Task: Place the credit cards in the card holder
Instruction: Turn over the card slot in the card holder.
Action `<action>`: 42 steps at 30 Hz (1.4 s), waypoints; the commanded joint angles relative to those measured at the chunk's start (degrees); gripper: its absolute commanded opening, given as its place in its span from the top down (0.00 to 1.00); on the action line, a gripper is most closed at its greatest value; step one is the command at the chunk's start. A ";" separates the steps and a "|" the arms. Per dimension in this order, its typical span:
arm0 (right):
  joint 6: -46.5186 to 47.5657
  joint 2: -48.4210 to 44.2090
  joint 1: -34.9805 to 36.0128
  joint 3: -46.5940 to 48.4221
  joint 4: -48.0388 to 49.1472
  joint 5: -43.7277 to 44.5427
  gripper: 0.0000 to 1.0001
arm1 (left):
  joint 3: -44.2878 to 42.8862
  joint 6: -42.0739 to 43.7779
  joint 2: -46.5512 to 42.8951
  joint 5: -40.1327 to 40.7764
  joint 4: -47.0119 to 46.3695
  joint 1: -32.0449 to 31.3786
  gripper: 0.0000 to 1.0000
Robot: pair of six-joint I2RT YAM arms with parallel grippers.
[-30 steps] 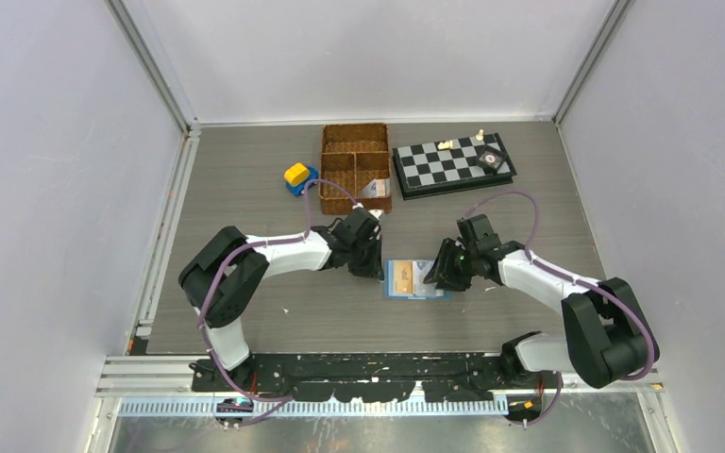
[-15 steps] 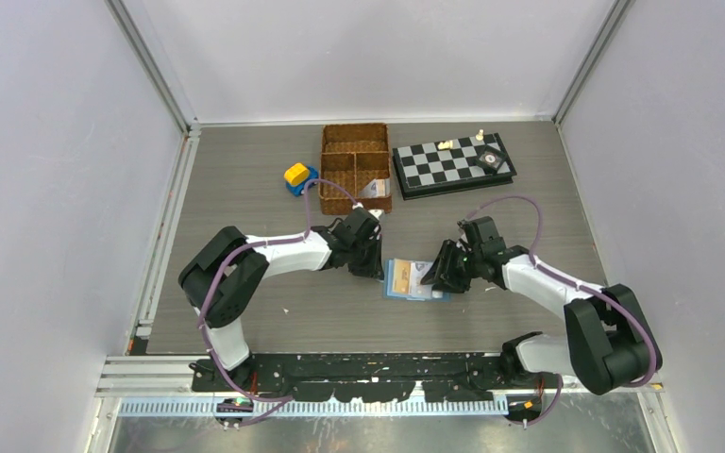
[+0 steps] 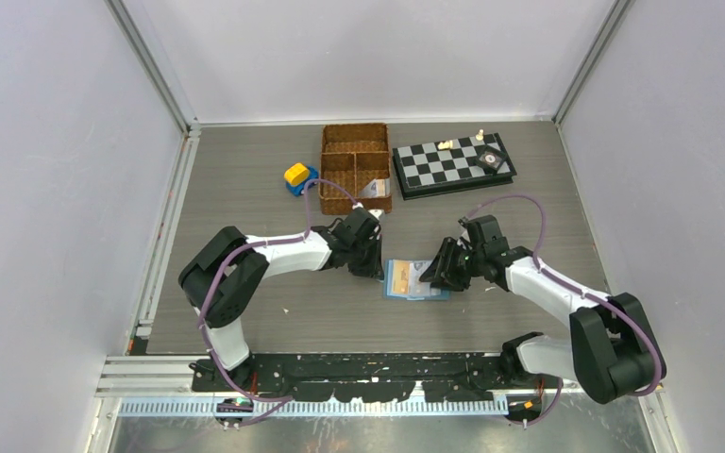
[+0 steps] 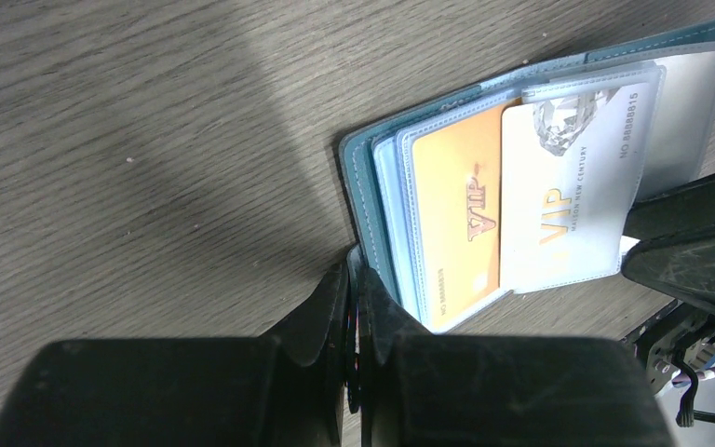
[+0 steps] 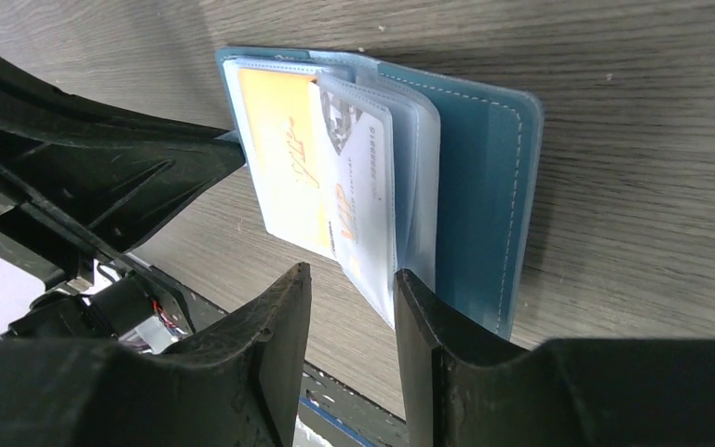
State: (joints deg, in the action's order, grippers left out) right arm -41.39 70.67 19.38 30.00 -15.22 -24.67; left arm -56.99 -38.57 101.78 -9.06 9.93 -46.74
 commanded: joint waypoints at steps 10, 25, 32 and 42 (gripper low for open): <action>-0.36 -0.28 0.04 2.62 2.78 -4.85 0.57 | 0.81 -0.09 -0.18 0.20 -0.78 -0.17 1.00; -1.10 0.65 1.70 4.79 5.16 -5.98 0.57 | 0.87 -0.11 -0.56 -0.65 -1.56 -0.12 1.00; -0.62 2.43 3.80 6.83 4.56 -2.96 0.57 | 0.93 -0.11 -0.91 -0.42 -1.66 -0.12 1.00; 0.08 4.62 7.32 8.63 3.56 1.33 0.57 | 1.45 -0.11 -1.47 0.14 -1.85 -0.10 1.00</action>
State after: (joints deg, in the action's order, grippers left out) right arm -41.95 75.35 25.87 36.21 -12.99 -25.56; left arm -56.80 -38.61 101.73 -9.47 9.34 -46.74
